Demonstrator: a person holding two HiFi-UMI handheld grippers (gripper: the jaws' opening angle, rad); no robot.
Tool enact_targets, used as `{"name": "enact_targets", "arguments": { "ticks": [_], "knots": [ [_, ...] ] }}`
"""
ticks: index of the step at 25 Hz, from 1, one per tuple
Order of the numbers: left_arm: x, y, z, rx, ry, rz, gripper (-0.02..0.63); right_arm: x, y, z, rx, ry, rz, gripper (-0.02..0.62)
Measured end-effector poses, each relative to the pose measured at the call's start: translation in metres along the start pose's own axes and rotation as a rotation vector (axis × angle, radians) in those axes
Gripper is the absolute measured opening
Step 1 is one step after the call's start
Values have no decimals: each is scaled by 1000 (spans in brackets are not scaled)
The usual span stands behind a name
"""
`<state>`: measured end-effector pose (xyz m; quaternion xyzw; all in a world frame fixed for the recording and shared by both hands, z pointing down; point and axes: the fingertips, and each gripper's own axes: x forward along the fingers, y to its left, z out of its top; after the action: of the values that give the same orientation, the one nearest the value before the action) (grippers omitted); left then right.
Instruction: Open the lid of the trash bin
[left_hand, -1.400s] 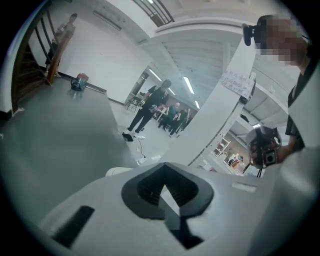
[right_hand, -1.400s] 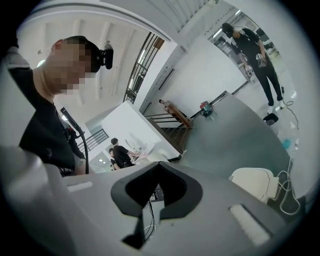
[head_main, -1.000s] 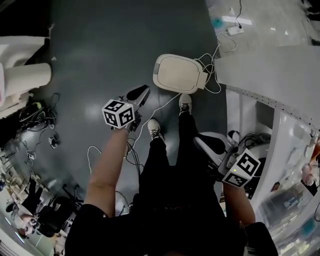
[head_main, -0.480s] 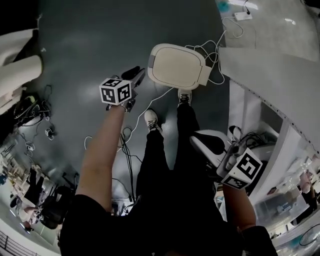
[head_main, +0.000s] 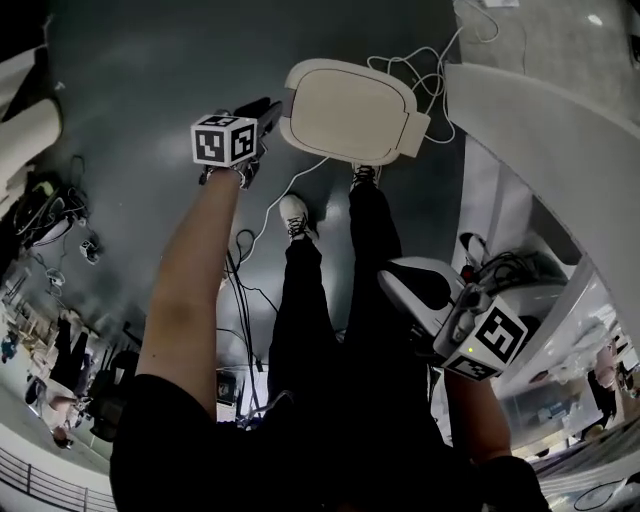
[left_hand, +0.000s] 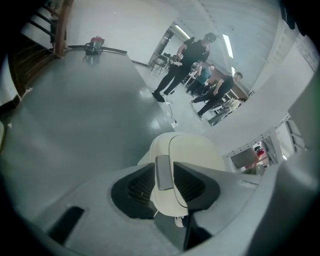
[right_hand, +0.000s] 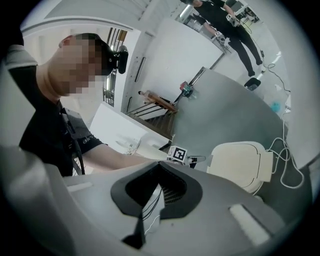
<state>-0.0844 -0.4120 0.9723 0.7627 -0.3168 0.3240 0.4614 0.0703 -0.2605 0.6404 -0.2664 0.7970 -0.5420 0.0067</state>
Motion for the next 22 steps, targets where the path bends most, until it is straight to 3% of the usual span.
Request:
{"name": "enact_targets", "arguments": {
  "ticks": [10, 13, 18, 22],
  "knots": [
    [30, 22, -9, 78, 122, 16, 140, 14, -17, -4, 49, 12, 3, 8],
    [30, 26, -10, 66, 147, 22, 172, 18, -16, -4, 51, 14, 9, 8],
    [34, 30, -11, 74, 169, 2, 172, 26, -16, -13, 34, 48, 19, 8],
    [35, 33, -12, 25, 141, -20, 172, 43, 7, -23, -12, 69, 103, 8]
  ]
}}
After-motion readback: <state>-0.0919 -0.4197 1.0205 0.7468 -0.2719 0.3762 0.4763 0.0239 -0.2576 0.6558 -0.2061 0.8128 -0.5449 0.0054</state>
